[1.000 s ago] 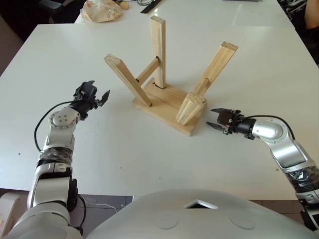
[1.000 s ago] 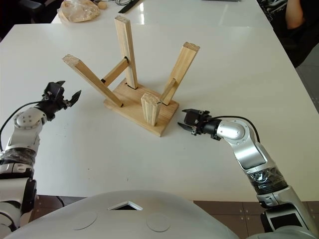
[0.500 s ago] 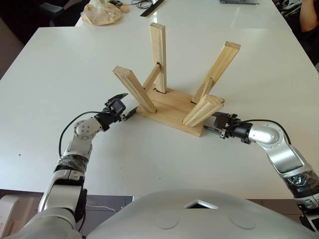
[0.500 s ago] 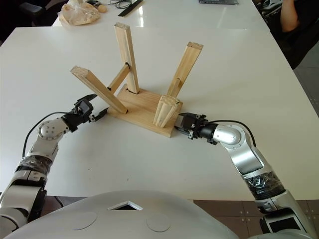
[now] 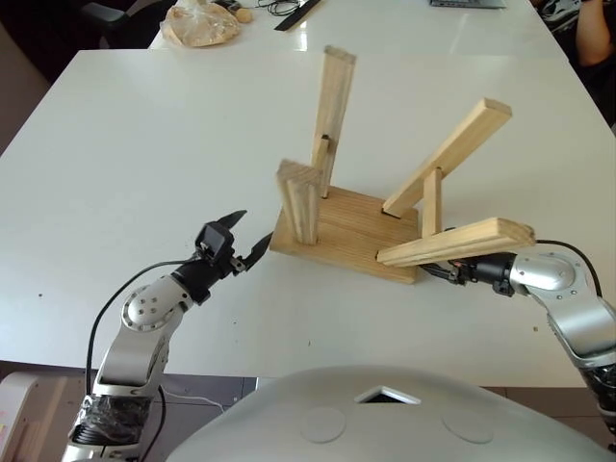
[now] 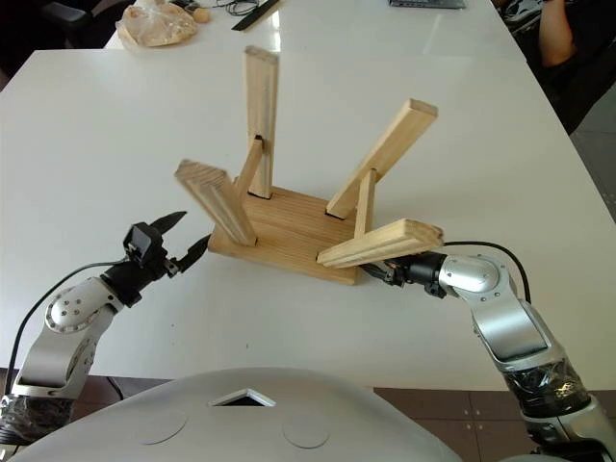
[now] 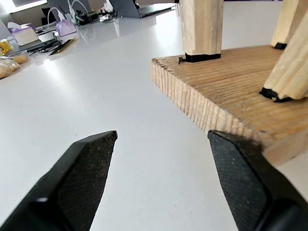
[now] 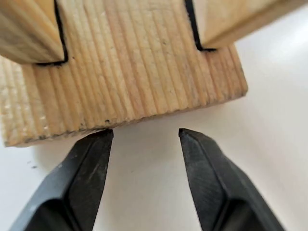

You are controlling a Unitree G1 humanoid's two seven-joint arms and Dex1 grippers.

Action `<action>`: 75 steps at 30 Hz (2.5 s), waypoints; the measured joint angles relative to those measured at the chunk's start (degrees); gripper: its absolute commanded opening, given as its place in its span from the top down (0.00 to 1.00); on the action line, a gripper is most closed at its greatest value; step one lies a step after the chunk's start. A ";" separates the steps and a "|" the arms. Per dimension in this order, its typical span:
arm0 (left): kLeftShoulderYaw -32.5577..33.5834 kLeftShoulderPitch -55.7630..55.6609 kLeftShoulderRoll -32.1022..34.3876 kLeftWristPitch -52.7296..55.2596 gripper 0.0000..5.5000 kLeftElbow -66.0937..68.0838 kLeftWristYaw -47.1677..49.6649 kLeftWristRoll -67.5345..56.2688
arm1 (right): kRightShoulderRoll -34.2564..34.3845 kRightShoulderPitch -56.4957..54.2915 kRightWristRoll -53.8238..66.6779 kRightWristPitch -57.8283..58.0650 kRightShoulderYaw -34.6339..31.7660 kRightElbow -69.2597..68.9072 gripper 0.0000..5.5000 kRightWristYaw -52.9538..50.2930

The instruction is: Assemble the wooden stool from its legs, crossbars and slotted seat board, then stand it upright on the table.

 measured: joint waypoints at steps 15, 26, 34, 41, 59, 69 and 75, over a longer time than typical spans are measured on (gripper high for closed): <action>6.49 0.70 4.63 13.36 0.36 -6.19 -6.10 -14.72 | -1.27 -1.58 2.16 2.29 -7.36 -6.17 0.54 2.19; 12.67 -0.69 11.92 20.09 0.36 -11.34 -14.04 -23.49 | -3.31 -1.54 4.31 2.69 -10.11 -8.23 0.54 4.97; 12.90 0.91 13.08 21.56 0.36 -11.13 -15.85 -21.40 | -3.59 -3.41 5.69 2.79 -12.92 -9.58 0.54 4.99; 16.83 0.53 14.04 25.60 0.36 -11.09 -17.19 -24.09 | -4.29 -1.91 7.11 2.84 -13.13 -12.49 0.54 6.05; 15.77 -5.51 13.65 23.63 0.36 -3.07 -21.60 -20.40 | -7.06 -1.07 19.84 0.79 -13.98 -7.05 0.54 20.27; 13.32 -5.37 13.70 20.97 0.36 -0.20 -25.07 -16.38 | -8.01 0.92 20.19 -2.26 -13.92 -3.08 0.54 23.27; 12.83 -6.58 13.65 20.48 0.36 0.67 -25.31 -15.20 | -7.48 1.94 20.09 -2.71 -11.88 -2.15 0.54 23.26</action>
